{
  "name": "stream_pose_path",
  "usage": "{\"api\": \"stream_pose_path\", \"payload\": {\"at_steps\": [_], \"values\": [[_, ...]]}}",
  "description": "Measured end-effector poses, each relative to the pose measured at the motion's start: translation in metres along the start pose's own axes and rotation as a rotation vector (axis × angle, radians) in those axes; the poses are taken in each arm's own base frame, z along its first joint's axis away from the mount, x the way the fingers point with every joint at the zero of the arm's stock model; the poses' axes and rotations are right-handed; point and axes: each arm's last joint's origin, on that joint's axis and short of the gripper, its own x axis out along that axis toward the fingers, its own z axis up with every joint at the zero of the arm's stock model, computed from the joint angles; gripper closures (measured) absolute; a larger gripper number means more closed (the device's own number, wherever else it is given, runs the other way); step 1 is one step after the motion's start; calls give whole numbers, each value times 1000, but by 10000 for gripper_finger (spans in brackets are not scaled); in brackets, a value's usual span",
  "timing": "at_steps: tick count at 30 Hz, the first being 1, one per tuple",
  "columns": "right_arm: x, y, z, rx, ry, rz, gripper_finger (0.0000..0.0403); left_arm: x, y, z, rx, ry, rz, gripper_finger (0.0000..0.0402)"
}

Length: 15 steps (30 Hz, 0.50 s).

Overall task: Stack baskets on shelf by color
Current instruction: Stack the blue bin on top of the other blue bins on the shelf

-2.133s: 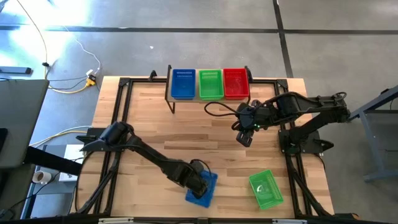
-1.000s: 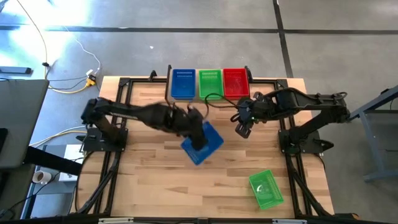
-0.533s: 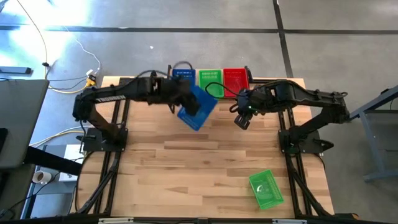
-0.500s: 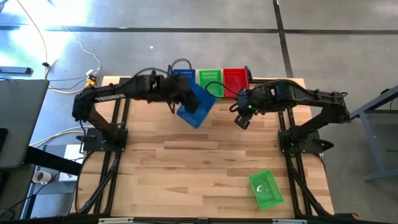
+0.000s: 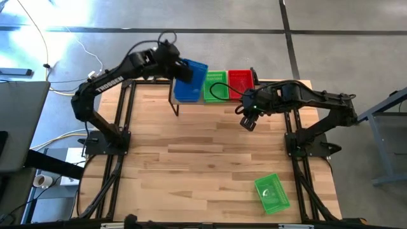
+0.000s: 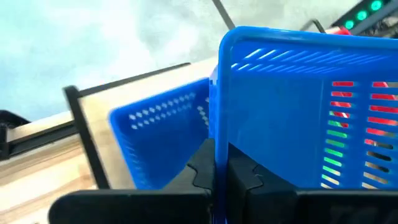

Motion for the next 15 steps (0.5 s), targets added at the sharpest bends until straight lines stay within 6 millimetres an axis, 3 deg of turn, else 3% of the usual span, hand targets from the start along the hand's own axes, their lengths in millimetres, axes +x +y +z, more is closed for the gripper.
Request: {"api": "stream_pose_path", "payload": {"at_steps": [8, 15], "values": [[0, 1, 3, -40, -25, 8, 272, -7, 30, 29, -123, -10, -55, 401], [2, -6, 5, -14, -21, -9, 272, -8, 41, 32, -245, 64, -100, 401]]}}
